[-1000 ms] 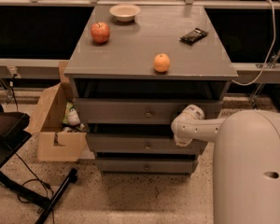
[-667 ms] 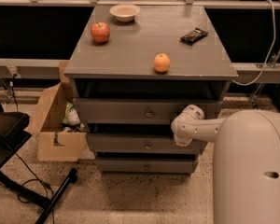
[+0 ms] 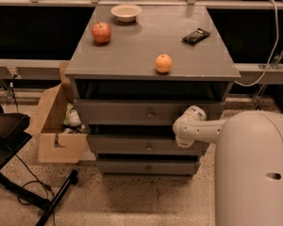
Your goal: Open middle drawer
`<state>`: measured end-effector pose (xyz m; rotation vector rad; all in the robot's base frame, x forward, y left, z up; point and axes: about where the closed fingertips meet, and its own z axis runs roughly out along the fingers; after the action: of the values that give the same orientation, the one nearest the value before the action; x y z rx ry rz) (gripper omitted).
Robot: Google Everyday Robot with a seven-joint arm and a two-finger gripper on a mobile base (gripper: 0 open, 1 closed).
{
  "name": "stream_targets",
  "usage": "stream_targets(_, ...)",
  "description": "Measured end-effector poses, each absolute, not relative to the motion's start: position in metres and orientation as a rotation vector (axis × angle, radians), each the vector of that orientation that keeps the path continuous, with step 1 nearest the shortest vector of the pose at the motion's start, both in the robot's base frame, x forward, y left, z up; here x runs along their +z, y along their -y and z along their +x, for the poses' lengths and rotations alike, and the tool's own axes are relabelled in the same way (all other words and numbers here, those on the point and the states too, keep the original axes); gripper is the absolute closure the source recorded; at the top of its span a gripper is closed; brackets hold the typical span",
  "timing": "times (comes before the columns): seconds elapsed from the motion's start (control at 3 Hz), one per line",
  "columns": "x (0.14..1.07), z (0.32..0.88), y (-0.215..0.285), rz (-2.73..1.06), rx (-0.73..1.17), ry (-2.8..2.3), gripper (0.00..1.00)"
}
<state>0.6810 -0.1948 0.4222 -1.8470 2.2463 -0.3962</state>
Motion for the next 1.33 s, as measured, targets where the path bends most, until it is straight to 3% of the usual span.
stream_targets(0.67, 0.4224, 0.6810, 0.1948, -1.847, -0.396, -2.246, 0.12)
stream_targets(1.0, 0.4210, 0.6802, 0.1949, -1.849, -0.394, -2.248, 0.00)
stream_targets(1.33, 0.4210, 0.6802, 0.1949, -1.849, -0.394, -2.248, 0.00)
